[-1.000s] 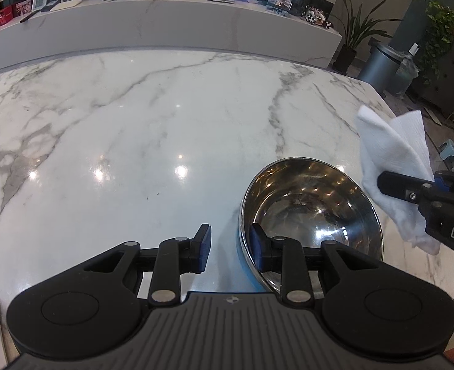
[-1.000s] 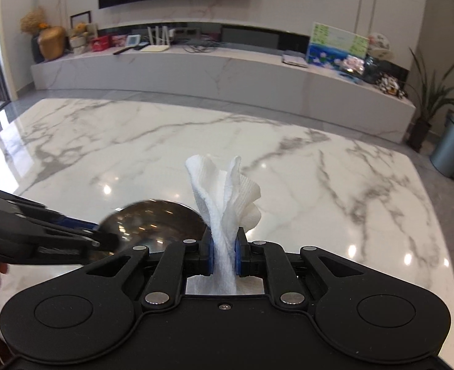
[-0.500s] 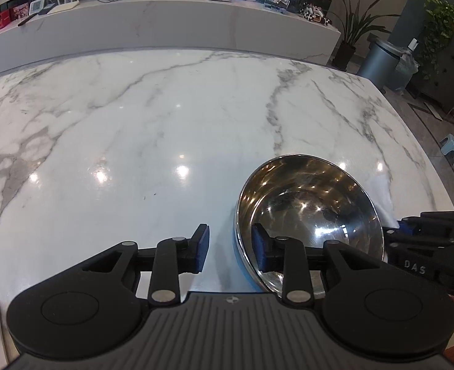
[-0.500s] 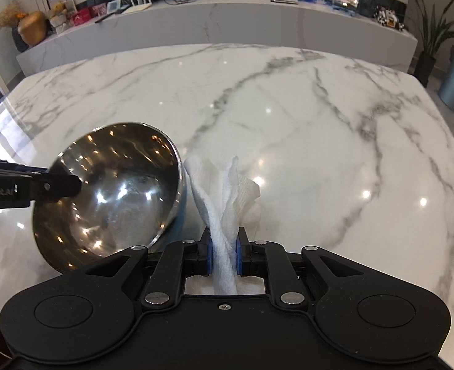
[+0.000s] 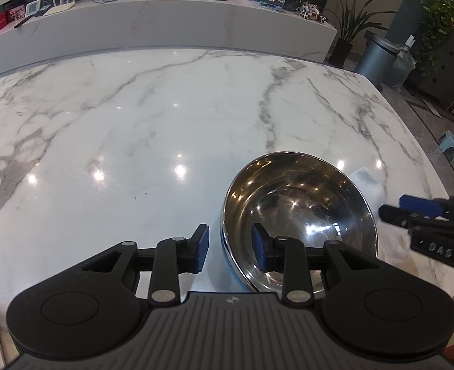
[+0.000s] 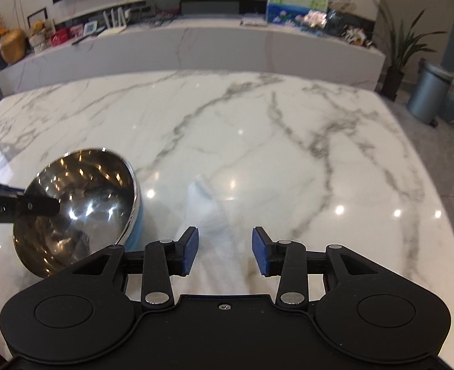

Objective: Clean bowl
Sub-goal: 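Lift the cloth out with the right tool while the left tool sets the bowl down, then lower the white cloth onto the table beside the bowl and open the right tool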

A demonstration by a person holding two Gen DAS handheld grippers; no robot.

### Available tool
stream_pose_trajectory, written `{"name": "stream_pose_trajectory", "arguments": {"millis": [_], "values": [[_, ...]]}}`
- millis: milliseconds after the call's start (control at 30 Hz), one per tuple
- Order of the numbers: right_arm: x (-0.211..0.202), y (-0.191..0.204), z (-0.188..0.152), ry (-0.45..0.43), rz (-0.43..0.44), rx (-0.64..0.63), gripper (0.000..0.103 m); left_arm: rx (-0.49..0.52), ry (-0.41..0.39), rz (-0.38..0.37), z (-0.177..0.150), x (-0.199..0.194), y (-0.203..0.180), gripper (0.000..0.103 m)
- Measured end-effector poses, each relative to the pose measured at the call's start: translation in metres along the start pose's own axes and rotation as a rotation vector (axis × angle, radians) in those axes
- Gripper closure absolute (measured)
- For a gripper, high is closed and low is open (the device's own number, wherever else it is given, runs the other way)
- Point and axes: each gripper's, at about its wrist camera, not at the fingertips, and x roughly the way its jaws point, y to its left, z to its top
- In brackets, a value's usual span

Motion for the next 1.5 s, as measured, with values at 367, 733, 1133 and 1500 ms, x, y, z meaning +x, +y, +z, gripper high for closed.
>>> {"name": "stream_pose_trajectory", "arguments": {"millis": [367, 733, 1133, 1500], "values": [[0.008, 0.01, -0.019, 0.049, 0.073, -0.058, 0.066, -0.006, 0.007, 0.013, -0.001, 0.002, 0.001, 0.074], [0.015, 0.007, -0.028, 0.057, 0.107, -0.015, 0.057, -0.013, 0.014, 0.018, -0.007, 0.002, 0.003, 0.072], [0.02, 0.014, -0.035, 0.072, 0.104, -0.049, 0.051, -0.022, 0.008, 0.021, -0.009, 0.0, 0.004, 0.069], [0.005, -0.01, -0.031, 0.002, 0.053, 0.094, 0.052, -0.018, 0.005, 0.024, -0.008, 0.002, 0.003, 0.069]]}}
